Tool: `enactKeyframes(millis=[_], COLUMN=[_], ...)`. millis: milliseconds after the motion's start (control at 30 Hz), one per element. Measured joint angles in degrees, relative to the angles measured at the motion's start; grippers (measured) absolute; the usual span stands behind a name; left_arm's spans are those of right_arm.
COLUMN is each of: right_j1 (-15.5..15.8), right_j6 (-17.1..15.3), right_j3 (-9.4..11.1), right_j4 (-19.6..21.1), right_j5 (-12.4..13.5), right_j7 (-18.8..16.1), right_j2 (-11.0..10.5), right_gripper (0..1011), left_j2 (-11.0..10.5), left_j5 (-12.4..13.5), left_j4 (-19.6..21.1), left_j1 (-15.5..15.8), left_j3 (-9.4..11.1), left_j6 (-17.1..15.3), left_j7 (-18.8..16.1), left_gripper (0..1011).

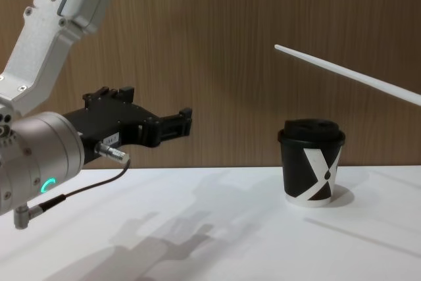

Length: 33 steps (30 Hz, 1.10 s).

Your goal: Pick up the straw with one hand, pass it to the other hand, and insert it into the cup.

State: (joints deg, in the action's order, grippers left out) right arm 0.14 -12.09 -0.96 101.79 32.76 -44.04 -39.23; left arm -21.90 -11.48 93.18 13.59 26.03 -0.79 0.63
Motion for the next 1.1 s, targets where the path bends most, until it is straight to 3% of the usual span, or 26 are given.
enactKeyframes(millis=[233,500,833,1100], right_j1=[-0.2,-0.3,-0.4,-0.4], right_j6=[0.0,0.1,0.1,0.1], right_j3=[-0.3,-0.5,-0.6,-0.7], right_j4=[-0.1,-0.2,-0.2,-0.2], right_j5=[0.1,0.1,0.1,0.1], right_j7=[0.0,-0.1,-0.1,-0.1], right_j2=[0.0,-0.1,-0.1,-0.1], right_gripper=[0,0,0,0], left_j2=[0.0,-0.4,-0.7,-0.7], left_j5=[-0.3,-2.7,-7.6,-13.3], left_j4=[0.0,0.2,0.3,0.2], left_j1=[0.1,0.7,1.6,2.6], left_j3=[0.0,-0.1,-0.5,-0.9], left_j6=[0.0,0.1,0.3,-0.4], left_j7=[0.9,5.0,12.1,19.1], left_gripper=[1003,1003,1003,1003])
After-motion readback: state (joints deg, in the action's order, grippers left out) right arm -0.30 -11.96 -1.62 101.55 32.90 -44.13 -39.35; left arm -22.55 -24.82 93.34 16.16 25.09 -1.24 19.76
